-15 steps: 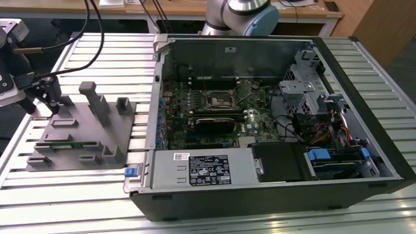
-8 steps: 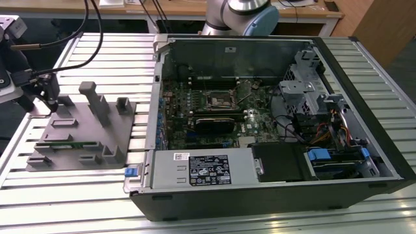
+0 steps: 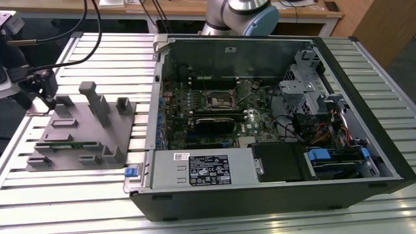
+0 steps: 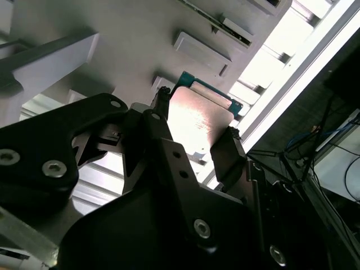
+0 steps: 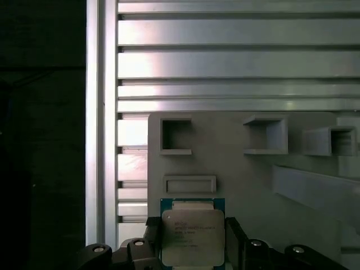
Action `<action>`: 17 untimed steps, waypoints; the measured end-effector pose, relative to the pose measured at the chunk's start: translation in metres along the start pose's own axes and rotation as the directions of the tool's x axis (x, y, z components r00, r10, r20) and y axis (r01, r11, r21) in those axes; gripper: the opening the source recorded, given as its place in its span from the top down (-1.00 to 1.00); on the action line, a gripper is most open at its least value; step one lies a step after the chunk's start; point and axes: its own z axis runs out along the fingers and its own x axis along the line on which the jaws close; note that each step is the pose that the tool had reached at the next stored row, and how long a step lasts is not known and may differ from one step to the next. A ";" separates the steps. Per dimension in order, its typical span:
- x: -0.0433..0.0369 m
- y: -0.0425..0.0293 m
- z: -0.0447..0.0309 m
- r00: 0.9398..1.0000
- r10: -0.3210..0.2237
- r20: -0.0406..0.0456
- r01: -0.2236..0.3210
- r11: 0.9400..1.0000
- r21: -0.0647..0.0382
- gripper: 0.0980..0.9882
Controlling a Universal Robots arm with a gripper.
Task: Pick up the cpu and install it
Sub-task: 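Pick up the cpu and move it towards the insertion slot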
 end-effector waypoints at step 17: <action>-0.0001 0.0017 -0.0190 1.000 0.000 0.000 0.000 1.000 0.000 0.00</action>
